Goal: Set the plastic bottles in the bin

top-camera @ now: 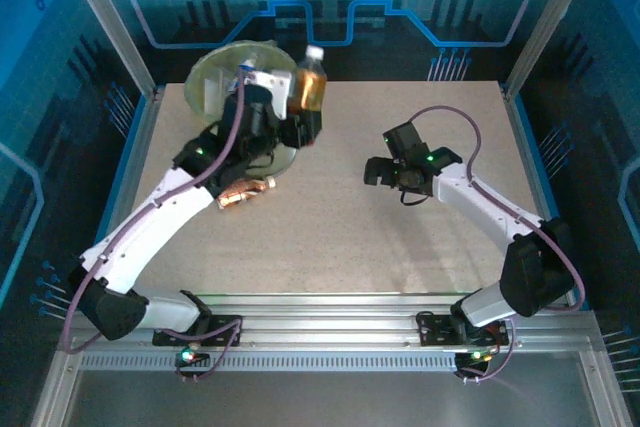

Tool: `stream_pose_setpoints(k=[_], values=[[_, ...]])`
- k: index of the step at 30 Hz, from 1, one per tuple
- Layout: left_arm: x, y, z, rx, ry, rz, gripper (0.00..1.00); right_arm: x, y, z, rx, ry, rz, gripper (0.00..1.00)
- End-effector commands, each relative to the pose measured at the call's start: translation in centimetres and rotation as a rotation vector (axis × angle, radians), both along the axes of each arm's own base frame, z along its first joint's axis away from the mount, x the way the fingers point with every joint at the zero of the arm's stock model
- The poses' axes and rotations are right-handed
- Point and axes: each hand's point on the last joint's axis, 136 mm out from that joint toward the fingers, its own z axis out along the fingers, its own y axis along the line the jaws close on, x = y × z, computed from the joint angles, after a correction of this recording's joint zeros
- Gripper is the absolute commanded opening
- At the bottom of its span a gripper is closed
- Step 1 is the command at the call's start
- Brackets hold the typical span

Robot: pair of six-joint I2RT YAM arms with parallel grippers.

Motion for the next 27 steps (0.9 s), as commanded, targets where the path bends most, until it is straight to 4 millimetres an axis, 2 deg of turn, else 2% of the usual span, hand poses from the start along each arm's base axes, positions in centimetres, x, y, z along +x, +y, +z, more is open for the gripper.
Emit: stream_pose_setpoints(k=[1, 5, 11, 16, 22, 27], values=[[2.7, 3.1, 1.9, 0.122, -0.058, 0.039, 0.54, 0.1, 0.7, 0.4, -0.023, -0.001, 0.023, 1.0], [5.5, 6.1, 2.9, 0.183, -0.057, 0.071, 0.54, 0.1, 1.4, 0.3, -0.025, 0.0, 0.038, 1.0], [8.1, 8.5, 0.5, 0.278, 0.061, 0.053, 0.56, 0.2, 1.9, 0.5, -0.028, 0.001, 0.046, 1.0], [9.1, 9.9, -2.1, 0.325, 0.148, 0.05, 0.59, 0.3, 1.9, 0.6, -0.032, -0.001, 0.049, 1.0], [9.3, 11.0, -4.3, 0.343, 0.232, 0.057, 0.66, 0.5, 2.1, 0.7, -0.033, -0.001, 0.051, 1.0], [9.2, 11.4, -5.5, 0.359, 0.279, 0.061, 0.78, 0.5, 2.2, 0.7, -0.035, 0.0, 0.056, 1.0]])
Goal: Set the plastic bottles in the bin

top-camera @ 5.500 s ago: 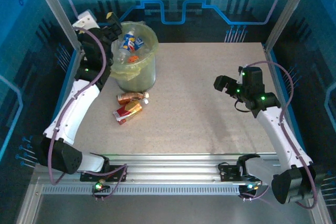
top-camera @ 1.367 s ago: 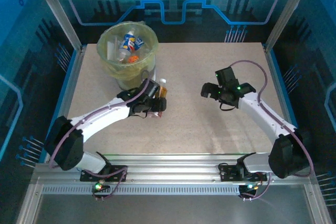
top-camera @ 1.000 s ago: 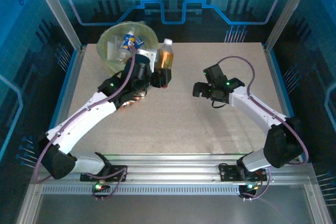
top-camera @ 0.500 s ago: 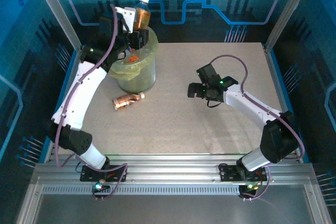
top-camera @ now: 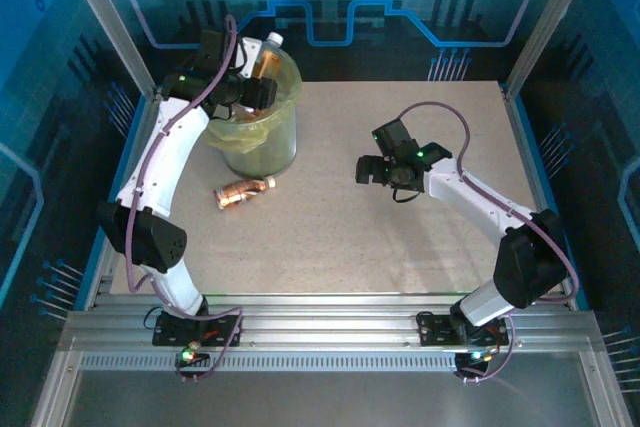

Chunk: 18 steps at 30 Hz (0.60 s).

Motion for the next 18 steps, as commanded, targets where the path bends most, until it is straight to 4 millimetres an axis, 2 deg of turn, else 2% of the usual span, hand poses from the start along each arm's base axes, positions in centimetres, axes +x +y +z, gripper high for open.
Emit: stream_pose_setpoints(k=[1, 4, 8, 15, 18], values=[[-0.2, 0.2, 0.4, 0.005, 0.014, -0.018, 0.81, 0.0, 0.4, 0.3, -0.018, 0.001, 0.018, 1.0], [-0.1, 0.2, 0.4, 0.004, 0.012, -0.017, 0.9, 0.0, 0.4, 0.4, -0.017, 0.0, 0.018, 1.0], [0.1, -0.1, 0.8, -0.009, -0.002, -0.023, 0.91, 0.1, 0.6, 0.5, -0.014, 0.0, 0.023, 1.0], [0.3, -0.6, 1.7, -0.049, -0.029, -0.027, 0.76, 0.1, 0.8, 0.6, -0.012, -0.001, 0.026, 1.0], [0.3, -0.8, 1.3, -0.061, -0.019, -0.031, 0.69, 0.1, 0.8, 0.6, -0.014, 0.0, 0.029, 1.0]])
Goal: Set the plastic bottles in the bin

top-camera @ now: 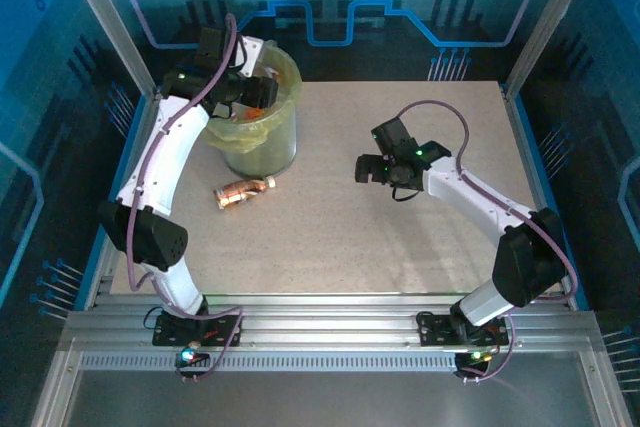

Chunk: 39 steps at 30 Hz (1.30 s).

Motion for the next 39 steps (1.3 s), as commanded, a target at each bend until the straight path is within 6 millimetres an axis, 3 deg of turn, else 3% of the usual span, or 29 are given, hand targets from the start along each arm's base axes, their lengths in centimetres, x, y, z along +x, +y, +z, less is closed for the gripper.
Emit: stream_pose_setpoints(k=[1, 4, 12, 17, 21, 27, 29, 34, 39], values=[[0.3, -0.3, 0.8, -0.047, -0.019, -0.01, 0.66, -0.1, 0.6, 0.4, -0.012, 0.0, 0.024, 1.0], [0.1, -0.5, -0.1, -0.06, 0.008, -0.011, 0.61, -0.1, 0.7, 0.4, -0.013, 0.0, 0.026, 1.0], [-2.0, -0.1, -2.7, -0.07, 0.061, 0.008, 0.62, -0.1, 0.8, 0.4, -0.013, 0.002, 0.03, 1.0], [-2.9, 0.1, -3.0, -0.076, 0.058, 0.017, 0.7, 0.0, 1.0, 0.4, -0.006, 0.001, 0.032, 1.0], [-2.8, 0.3, -1.7, -0.079, 0.025, 0.029, 0.82, 0.0, 1.2, 0.5, -0.004, -0.001, 0.037, 1.0], [-3.5, 0.6, 2.1, -0.13, -0.077, 0.058, 0.94, 0.0, 1.3, 0.8, -0.002, -0.011, 0.041, 1.0], [-4.2, 0.8, 3.2, -0.153, -0.11, 0.07, 0.99, 0.0, 1.2, 1.0, -0.002, -0.018, 0.042, 1.0], [-6.8, 2.3, 5.4, -0.214, -0.2, 0.159, 0.99, -0.1, 0.8, 1.7, -0.01, -0.038, 0.04, 1.0], [-10.4, 4.7, 4.9, -0.282, -0.269, 0.288, 0.99, -0.3, -0.1, 2.9, -0.022, -0.072, 0.007, 1.0]])
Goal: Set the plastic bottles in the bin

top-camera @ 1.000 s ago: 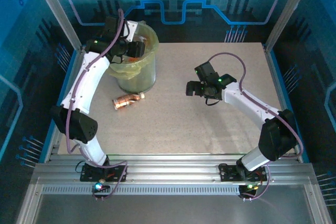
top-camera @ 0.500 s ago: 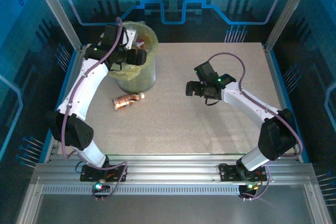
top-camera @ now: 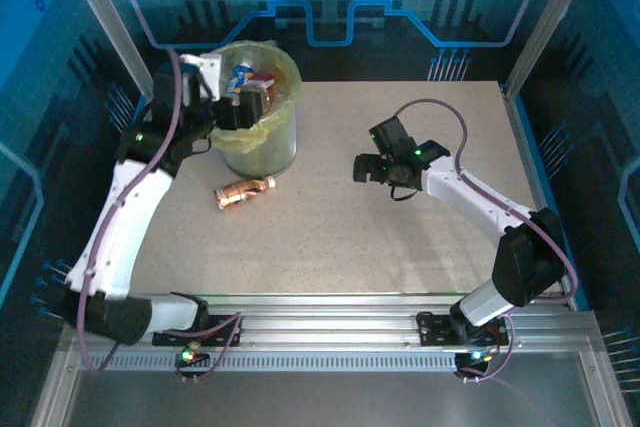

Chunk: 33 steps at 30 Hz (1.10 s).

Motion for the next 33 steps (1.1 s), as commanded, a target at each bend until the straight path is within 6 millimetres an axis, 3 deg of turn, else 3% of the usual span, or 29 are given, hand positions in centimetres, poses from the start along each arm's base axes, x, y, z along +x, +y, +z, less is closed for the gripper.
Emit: stream_pose_setpoints(k=[1, 3, 10, 15, 20, 24, 33], values=[[-1.8, 2.2, -0.5, -0.08, -0.047, 0.134, 0.99, -0.5, -0.6, 2.4, -0.014, -0.061, -0.013, 1.0], [-3.3, 3.3, -2.1, -0.101, -0.041, 0.193, 0.99, -0.6, -1.0, 2.8, -0.011, -0.077, -0.024, 1.0], [-8.4, 8.7, -10.5, -0.172, 0.08, 0.48, 0.99, -0.9, -1.9, 4.1, -0.012, -0.121, -0.039, 1.0], [-10.4, 11.3, -14.9, -0.248, 0.126, 0.604, 0.99, -1.0, -2.4, 4.6, -0.013, -0.135, -0.061, 1.0], [-9.6, 10.7, -20.0, -0.284, 0.243, 0.56, 0.97, -1.2, -2.7, 4.8, -0.004, -0.142, -0.083, 1.0], [-8.4, 9.7, -22.7, -0.286, 0.296, 0.495, 0.97, -1.4, -3.0, 5.0, -0.013, -0.144, -0.091, 1.0], [-4.6, 9.8, -24.7, -0.382, 0.278, 0.442, 0.98, -1.2, -3.0, 4.2, -0.021, -0.124, -0.095, 1.0]])
